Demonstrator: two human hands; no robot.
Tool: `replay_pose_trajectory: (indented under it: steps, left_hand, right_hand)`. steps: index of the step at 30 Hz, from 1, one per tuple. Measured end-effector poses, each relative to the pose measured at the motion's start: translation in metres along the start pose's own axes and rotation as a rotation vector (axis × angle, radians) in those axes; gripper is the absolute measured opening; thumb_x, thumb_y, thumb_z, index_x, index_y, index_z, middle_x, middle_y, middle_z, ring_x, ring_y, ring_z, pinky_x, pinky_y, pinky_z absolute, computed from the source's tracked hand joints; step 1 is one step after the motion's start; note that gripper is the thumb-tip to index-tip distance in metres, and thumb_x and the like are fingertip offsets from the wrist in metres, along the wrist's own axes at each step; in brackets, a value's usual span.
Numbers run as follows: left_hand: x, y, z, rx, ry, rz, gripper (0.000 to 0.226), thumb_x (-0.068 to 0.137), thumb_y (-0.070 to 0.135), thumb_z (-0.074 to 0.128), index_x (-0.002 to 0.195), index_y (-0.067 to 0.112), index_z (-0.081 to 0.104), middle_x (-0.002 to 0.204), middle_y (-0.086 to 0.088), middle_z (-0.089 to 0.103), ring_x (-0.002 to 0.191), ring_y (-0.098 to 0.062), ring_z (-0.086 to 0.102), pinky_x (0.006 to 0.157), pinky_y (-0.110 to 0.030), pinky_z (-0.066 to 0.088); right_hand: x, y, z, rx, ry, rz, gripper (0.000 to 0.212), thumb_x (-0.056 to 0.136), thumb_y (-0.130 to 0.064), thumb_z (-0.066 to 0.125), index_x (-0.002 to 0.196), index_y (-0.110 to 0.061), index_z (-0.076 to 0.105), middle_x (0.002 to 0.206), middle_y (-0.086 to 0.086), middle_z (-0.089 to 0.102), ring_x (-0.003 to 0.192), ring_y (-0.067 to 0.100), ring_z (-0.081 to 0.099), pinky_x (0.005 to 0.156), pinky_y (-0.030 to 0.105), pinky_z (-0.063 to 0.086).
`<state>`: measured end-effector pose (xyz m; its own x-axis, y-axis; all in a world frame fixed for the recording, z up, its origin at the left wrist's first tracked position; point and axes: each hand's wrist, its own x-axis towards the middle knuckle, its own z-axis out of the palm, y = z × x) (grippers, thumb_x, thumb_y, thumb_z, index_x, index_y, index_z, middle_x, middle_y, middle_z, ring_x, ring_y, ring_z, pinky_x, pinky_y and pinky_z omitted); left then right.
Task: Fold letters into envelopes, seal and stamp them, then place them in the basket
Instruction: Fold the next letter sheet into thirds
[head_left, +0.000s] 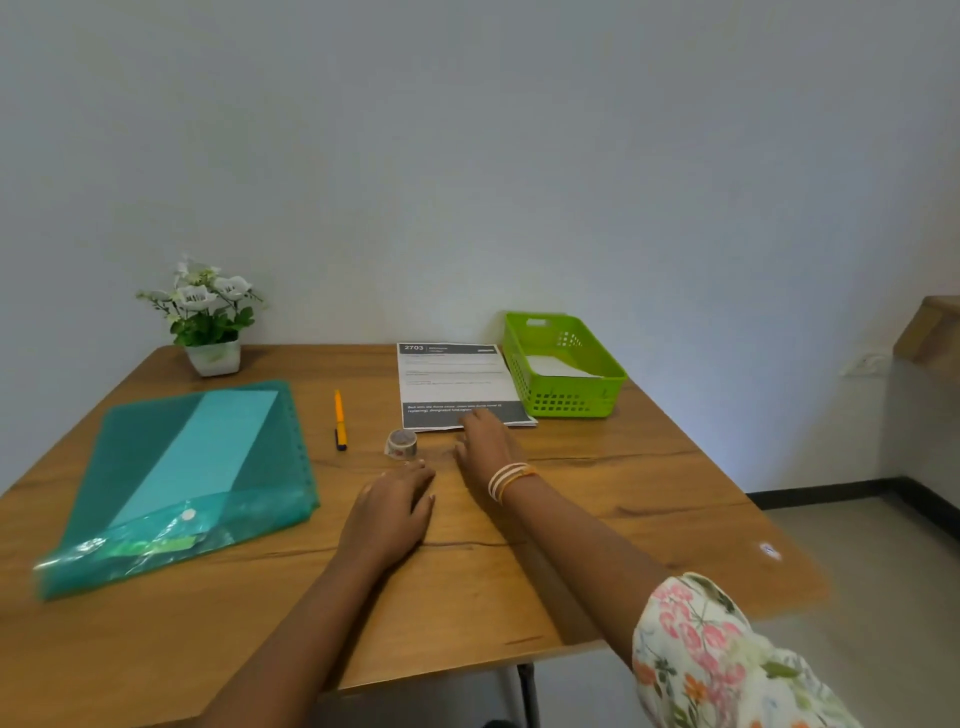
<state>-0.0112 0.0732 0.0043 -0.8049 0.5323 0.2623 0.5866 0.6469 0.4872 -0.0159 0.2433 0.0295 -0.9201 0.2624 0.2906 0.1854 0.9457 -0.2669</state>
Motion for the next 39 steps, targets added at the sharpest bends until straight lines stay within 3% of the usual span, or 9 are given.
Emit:
replay_pose_trajectory:
  steps: [4, 7, 16, 21, 26, 29, 34, 37, 39]
  left_hand:
    - [0.005, -0.002, 0.006, 0.058, 0.040, -0.002, 0.045, 0.097, 0.036, 0.047, 0.141, 0.025, 0.047, 0.148, 0.006, 0.043, 0.133, -0.011, 0.041, 0.108, -0.033, 0.032]
    - [0.010, -0.004, 0.010, 0.099, 0.030, 0.016, 0.047, 0.098, 0.039, 0.043, 0.143, 0.026, 0.044, 0.151, 0.007, 0.040, 0.135, -0.010, 0.038, 0.110, -0.033, 0.029]
    - [0.022, -0.012, 0.015, 0.182, 0.044, -0.093, 0.055, 0.097, 0.047, 0.038, 0.147, 0.023, 0.036, 0.154, 0.003, 0.034, 0.141, -0.011, 0.029, 0.116, -0.036, 0.018]
    - [0.028, -0.016, 0.018, 0.217, 0.044, -0.126, 0.057, 0.096, 0.050, 0.035, 0.146, 0.023, 0.036, 0.155, 0.002, 0.033, 0.142, -0.012, 0.027, 0.118, -0.038, 0.018]
    - [0.035, -0.017, 0.016, 0.219, 0.059, -0.142, 0.057, 0.096, 0.049, 0.035, 0.146, 0.022, 0.036, 0.154, 0.001, 0.033, 0.142, -0.013, 0.026, 0.118, -0.039, 0.018]
    - [0.038, -0.017, 0.015, 0.209, 0.062, -0.138, 0.056, 0.097, 0.048, 0.035, 0.146, 0.021, 0.037, 0.154, 0.000, 0.034, 0.142, -0.014, 0.027, 0.117, -0.039, 0.018]
    - [0.035, -0.018, 0.014, 0.145, 0.043, -0.132, 0.051, 0.097, 0.045, 0.039, 0.141, 0.020, 0.043, 0.151, -0.001, 0.039, 0.140, -0.015, 0.032, 0.116, -0.040, 0.020]
    - [0.029, -0.021, 0.008, 0.013, 0.091, -0.127, 0.038, 0.096, 0.041, 0.043, 0.127, 0.022, 0.055, 0.130, 0.001, 0.058, 0.122, -0.018, 0.050, 0.105, -0.040, 0.036]
    - [0.025, -0.022, 0.003, -0.129, 0.123, -0.159, 0.033, 0.097, 0.037, 0.045, 0.124, 0.023, 0.059, 0.120, 0.001, 0.063, 0.110, -0.019, 0.056, 0.091, -0.038, 0.046]
  right_hand:
    - [0.028, -0.003, 0.001, -0.077, -0.107, -0.047, 0.033, 0.090, -0.022, 0.059, 0.121, -0.009, 0.058, 0.125, 0.012, 0.058, 0.114, 0.031, 0.056, 0.094, 0.039, 0.047]
    - [0.040, -0.002, 0.005, -0.166, -0.175, -0.096, 0.026, 0.095, -0.020, 0.049, 0.115, -0.009, 0.061, 0.118, 0.015, 0.063, 0.109, 0.033, 0.060, 0.090, 0.040, 0.049]
    - [0.052, -0.006, 0.015, -0.314, -0.184, -0.185, 0.026, 0.091, -0.019, 0.059, 0.112, -0.005, 0.063, 0.110, 0.016, 0.066, 0.102, 0.033, 0.063, 0.086, 0.041, 0.051]
    - [0.058, -0.007, 0.016, -0.154, -0.064, -0.044, 0.021, 0.094, -0.016, 0.051, 0.102, -0.008, 0.069, 0.097, 0.016, 0.070, 0.088, 0.033, 0.065, 0.077, 0.034, 0.051]
    - [0.064, 0.001, 0.012, 0.045, -0.014, 0.021, 0.014, 0.088, -0.022, 0.064, 0.088, -0.011, 0.073, 0.089, 0.011, 0.072, 0.084, 0.027, 0.065, 0.078, 0.036, 0.055]
    - [0.062, 0.005, 0.006, 0.240, 0.008, 0.120, 0.009, 0.083, -0.021, 0.072, 0.081, -0.012, 0.072, 0.087, 0.008, 0.071, 0.082, 0.021, 0.062, 0.070, 0.030, 0.050]
    - [0.038, 0.015, -0.005, 0.516, 0.237, 0.153, 0.006, 0.087, -0.006, 0.059, 0.088, -0.011, 0.060, 0.088, 0.013, 0.069, 0.086, 0.029, 0.065, 0.069, 0.031, 0.049]
    - [0.013, 0.021, -0.020, 0.506, 0.278, 0.095, 0.023, 0.085, 0.003, 0.054, 0.104, -0.006, 0.064, 0.097, 0.013, 0.070, 0.089, 0.025, 0.063, 0.072, 0.026, 0.045]
    - [-0.010, 0.031, -0.031, 0.532, 0.306, 0.091, 0.020, 0.083, 0.006, 0.054, 0.089, -0.009, 0.066, 0.081, 0.006, 0.066, 0.077, 0.020, 0.056, 0.065, 0.024, 0.037]
